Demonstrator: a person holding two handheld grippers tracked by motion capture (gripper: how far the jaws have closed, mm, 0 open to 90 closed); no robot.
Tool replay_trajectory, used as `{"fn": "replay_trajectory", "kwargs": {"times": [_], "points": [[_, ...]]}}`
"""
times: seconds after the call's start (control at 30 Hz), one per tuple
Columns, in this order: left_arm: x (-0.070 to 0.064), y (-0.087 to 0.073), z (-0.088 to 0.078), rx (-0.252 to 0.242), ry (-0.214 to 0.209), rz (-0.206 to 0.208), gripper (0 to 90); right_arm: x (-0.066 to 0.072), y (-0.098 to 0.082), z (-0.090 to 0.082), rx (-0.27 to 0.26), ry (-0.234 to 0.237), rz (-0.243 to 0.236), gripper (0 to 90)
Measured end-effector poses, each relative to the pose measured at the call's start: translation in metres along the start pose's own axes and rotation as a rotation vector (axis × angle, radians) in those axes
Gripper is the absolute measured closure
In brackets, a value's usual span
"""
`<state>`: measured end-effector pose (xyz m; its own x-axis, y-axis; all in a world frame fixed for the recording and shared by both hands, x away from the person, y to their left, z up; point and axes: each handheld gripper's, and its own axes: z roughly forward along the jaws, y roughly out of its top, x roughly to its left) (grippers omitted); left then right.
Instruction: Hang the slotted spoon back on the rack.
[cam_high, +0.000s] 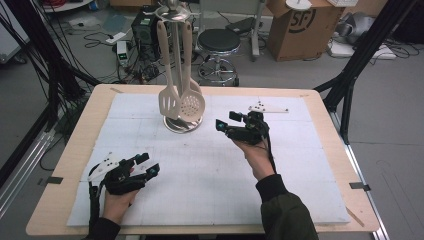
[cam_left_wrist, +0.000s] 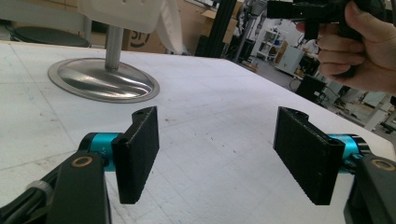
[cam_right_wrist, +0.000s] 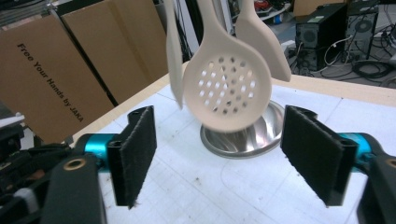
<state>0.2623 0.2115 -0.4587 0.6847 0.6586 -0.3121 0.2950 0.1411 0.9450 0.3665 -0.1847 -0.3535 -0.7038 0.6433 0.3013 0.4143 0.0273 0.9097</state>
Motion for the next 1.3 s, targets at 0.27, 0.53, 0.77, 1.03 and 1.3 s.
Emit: {"fn": "replay_trajectory", "kwargs": {"times": [0.27, 0.53, 0.77, 1.03, 1.3], "points": [[0.0, 0.0, 0.0, -0.003, 0.0, -0.003, 31.7, -0.004, -0.007, -0.005, 0.012, -0.011, 0.007, 26.7], [0.0, 0.0, 0.0, -0.002, -0.002, -0.002, 31.7, -0.008, -0.02, -0.012, 0.03, -0.022, 0.019, 25.8], [0.0, 0.0, 0.001, 0.003, 0.004, 0.001, 31.6, -0.008, -0.029, -0.024, 0.024, -0.021, 0.001, 25.6], [0.0, 0.0, 0.001, 0.007, 0.005, 0.003, 31.6, -0.009, -0.04, -0.041, 0.031, -0.027, -0.033, 25.0], [0.0, 0.0, 0.002, 0.008, 0.005, -0.003, 31.2, -0.015, -0.063, -0.058, 0.041, -0.038, -0.023, 24.6]]}}
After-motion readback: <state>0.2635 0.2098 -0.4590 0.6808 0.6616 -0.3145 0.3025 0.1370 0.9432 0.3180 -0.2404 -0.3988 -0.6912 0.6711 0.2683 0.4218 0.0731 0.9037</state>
